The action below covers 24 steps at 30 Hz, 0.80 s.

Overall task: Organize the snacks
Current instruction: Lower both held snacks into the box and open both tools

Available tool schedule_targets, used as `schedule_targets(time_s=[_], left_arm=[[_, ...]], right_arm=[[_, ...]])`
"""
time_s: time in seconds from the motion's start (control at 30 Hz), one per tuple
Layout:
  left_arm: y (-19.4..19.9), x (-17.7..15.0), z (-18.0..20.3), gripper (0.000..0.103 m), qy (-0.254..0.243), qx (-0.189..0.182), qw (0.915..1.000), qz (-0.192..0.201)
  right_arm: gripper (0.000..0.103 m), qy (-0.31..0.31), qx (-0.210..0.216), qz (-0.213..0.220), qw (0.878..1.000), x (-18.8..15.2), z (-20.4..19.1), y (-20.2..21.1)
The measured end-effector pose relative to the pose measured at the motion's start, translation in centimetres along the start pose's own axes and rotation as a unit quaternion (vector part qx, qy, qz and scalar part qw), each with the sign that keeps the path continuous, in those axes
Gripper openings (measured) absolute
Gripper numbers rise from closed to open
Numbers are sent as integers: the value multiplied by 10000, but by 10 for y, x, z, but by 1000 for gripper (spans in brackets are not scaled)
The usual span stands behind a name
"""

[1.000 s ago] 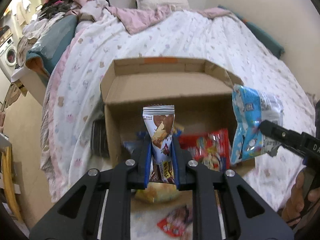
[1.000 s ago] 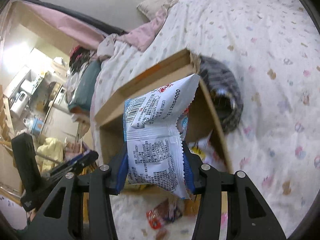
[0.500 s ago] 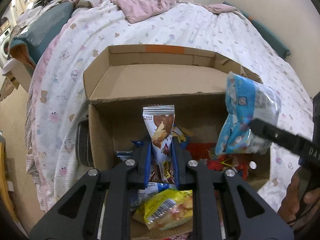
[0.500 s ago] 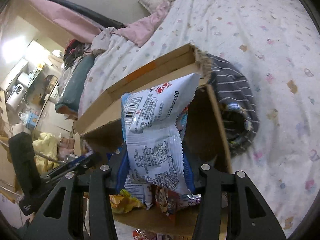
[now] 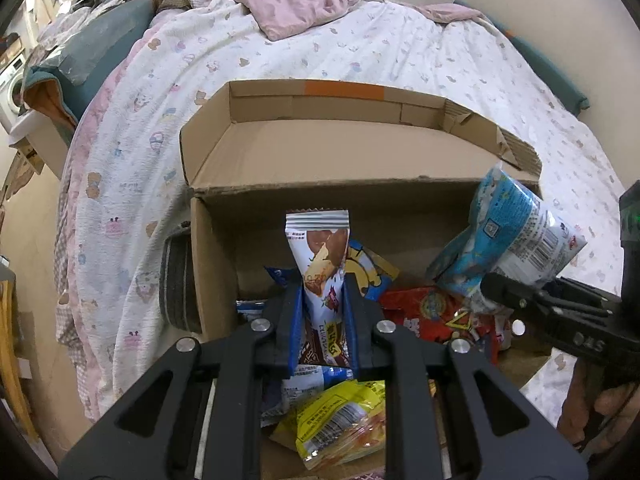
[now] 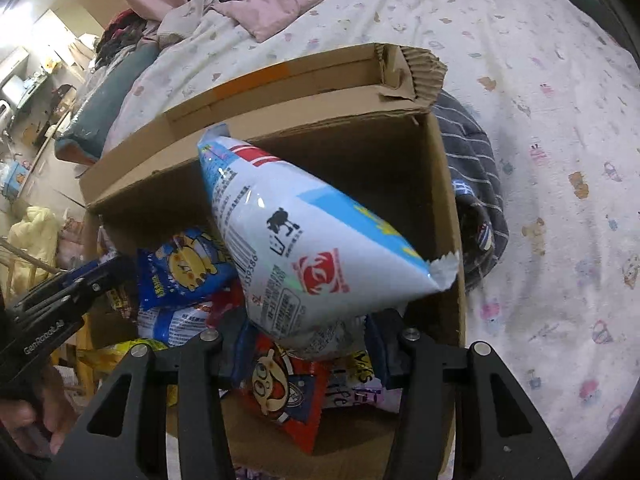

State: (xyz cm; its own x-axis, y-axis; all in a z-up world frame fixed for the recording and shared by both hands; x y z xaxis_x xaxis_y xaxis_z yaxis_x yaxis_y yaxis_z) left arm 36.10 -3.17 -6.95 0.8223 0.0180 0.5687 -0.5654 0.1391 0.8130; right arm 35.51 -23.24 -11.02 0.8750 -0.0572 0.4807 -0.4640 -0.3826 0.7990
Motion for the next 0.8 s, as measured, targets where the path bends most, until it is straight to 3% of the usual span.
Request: schedule_targets(time_s=[0.1,0.2,0.37,0.6,0.67,0.73,0.8], left_arm=[[6,3,1,15,-42,26,9999,123],[7,4,2,15,-53,4,9999,139],[5,4,2,15,-84,10,9999,104],[7,5,0,16,-13,-48,9999,141],[7,6,2,16,-47,-37,9999,148],[7,6,3,16,-64,-79,9998,145],[6,7,5,19,-72,-105,9999,106]], right_arm=[[49,194,254,-14,9995,2,-12,10],[49,235,740,-343,9964,-1,-24,9],[52,90,358,-389,9986,-1,-12,-2],[82,91,230,-36,9997,7,-7,29],[82,60,208,65,9997,14,-3,35],[82,-91,-76,457,9989,17,7,50],[82,-177,-9,659,9977,21,10,59]])
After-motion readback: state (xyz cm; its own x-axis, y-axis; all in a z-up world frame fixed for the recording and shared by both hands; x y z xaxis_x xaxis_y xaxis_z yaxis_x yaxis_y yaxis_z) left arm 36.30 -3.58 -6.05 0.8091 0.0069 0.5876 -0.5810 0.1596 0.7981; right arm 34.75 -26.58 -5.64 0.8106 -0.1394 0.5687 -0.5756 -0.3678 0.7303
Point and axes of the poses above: each gripper's, at about its wrist camera, not at the fingertips, and y roughly against the way its jaws point, z to its right, x to its top, the point moved 2 cm from there along -y, roughly the way its jaws point, and after that the axes turned 6 degrees about z, right-handed, at the moved point
